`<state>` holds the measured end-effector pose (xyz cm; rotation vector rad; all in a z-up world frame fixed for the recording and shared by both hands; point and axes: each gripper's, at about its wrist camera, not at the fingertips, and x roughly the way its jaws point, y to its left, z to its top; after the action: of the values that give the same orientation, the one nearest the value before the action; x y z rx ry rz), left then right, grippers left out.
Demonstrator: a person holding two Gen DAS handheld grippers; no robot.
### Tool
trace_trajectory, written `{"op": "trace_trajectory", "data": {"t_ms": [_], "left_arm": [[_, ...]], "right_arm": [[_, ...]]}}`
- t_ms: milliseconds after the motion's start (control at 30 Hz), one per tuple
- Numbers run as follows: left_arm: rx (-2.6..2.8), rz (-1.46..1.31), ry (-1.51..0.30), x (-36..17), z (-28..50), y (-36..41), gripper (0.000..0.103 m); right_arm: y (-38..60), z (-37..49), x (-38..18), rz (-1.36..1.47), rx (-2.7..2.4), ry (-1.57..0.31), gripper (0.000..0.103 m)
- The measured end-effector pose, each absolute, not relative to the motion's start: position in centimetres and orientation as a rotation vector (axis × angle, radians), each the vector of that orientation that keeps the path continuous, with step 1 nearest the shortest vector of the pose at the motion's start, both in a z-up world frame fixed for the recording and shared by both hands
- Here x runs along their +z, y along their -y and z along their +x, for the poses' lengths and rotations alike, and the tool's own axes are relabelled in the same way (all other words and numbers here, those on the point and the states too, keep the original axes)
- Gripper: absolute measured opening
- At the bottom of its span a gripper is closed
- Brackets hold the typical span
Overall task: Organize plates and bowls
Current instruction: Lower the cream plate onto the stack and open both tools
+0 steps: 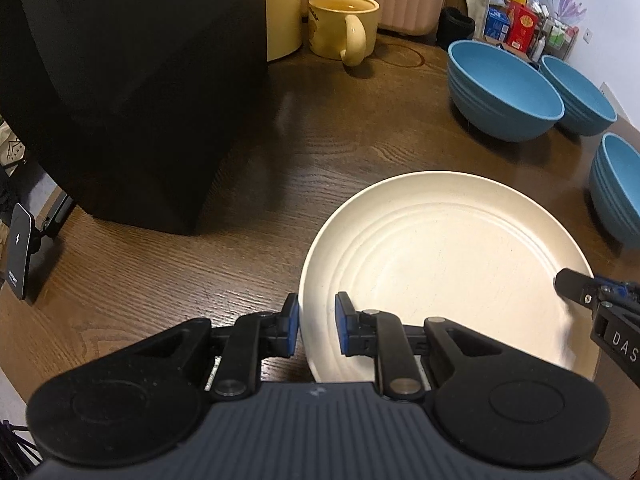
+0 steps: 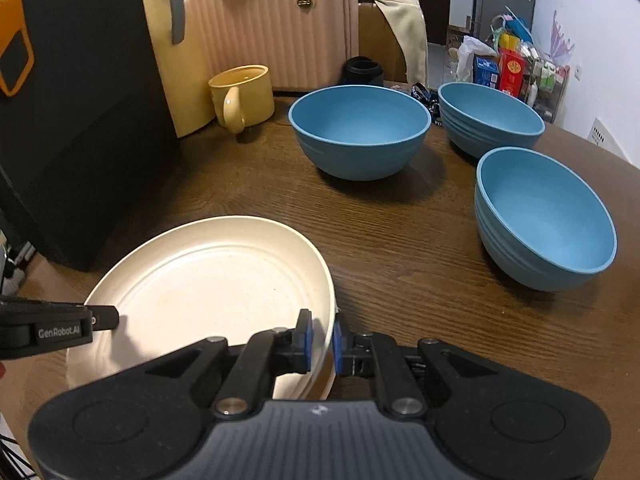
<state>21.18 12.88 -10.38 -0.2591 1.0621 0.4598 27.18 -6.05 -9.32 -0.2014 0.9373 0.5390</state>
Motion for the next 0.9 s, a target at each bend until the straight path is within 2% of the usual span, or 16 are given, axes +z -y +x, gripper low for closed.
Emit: {"op": "trace_trajectory", "data": {"t_ms": [567,733,833,867,900], "left_arm": [[0.465,-0.184,-1.066,-11.1,21.8,-12.2,0.018],[0.460,-0.191,-1.069,-11.1,21.6,-12.2,0.021],[0.458,-0.224,-1.081,-11.1,21.4,-12.6,0.035],[0.464,-0.232,-1.080,-11.0,21.3,-12.8,0.044],[0.465,-0.241,-1.074,-10.8,21.1,-13.1,0.049]], "right_arm": [[5.0,26.5,-11.0,-0.320,0.518,-0.924,0.014],[5.0,26.4,-11.1,-0.325,0.515,-0.915,0.014],[5.2,26.5,-11.0,-0.311,0.517,-0.930,0.015],[5.3,26.5,-10.9,-0.305,0.516,-0.937,0.017],[5.4,26.6,-10.8,-0.298,0.516,-0.944,0.024]]}}
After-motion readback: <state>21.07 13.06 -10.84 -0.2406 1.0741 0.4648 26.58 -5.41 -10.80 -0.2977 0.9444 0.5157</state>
